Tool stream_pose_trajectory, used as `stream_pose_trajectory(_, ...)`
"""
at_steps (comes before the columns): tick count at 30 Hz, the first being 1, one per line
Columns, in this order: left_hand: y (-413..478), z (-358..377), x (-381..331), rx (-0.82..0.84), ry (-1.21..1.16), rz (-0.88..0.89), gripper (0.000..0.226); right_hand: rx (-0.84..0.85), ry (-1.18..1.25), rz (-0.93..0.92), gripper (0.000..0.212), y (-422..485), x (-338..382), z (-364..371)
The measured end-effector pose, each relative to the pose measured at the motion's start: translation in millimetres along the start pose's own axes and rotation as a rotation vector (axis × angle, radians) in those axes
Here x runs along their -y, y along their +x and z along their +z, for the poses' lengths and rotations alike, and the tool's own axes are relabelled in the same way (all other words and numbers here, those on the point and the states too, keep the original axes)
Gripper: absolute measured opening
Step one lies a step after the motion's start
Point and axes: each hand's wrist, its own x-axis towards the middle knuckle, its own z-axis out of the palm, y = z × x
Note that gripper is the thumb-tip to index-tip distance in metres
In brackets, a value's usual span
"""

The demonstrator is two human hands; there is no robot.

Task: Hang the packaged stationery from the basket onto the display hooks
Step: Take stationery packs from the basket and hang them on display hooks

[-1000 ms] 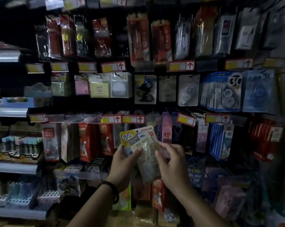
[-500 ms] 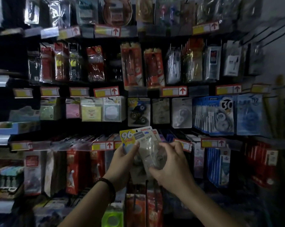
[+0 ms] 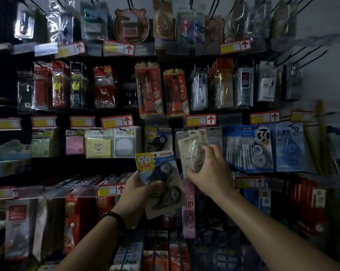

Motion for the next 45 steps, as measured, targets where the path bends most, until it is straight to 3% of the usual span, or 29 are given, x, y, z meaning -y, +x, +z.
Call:
stream_pose_trajectory(16, 5.3, -25.2, -1.3, 0.027, 0.046, 0.03, 0.04, -0.031, -0.251, -0.018, 0.087, 31.3, 7.7, 22.0)
stream_pose_trajectory(26, 2.8, -22.6, -4.6, 0.018, 0.037, 0.0, 0.041, -0.116, -0.204, -0.041, 0.088, 28.5, 2.8, 19.4)
stream_pose_trajectory(33, -0.5, -21.4, -5.6, 0.015, 0.038, -0.012, 0.042, -0.016, -0.293, -0.015, 0.088, 36.4, 11.2, 17.8)
stream_pose_trajectory(40, -2.1, -25.1, -7.7, 0.028, 0.06, 0.018, 0.036, -0.053, -0.329, -0.075, 0.085, 36.8, 13.9, 15.7)
stream_pose_trajectory(45, 0.6, -30.2, -3.9, 0.021, 0.05, 0.0, 0.038, -0.041, -0.307, -0.001, 0.089, 41.1, 14.0, 14.7)
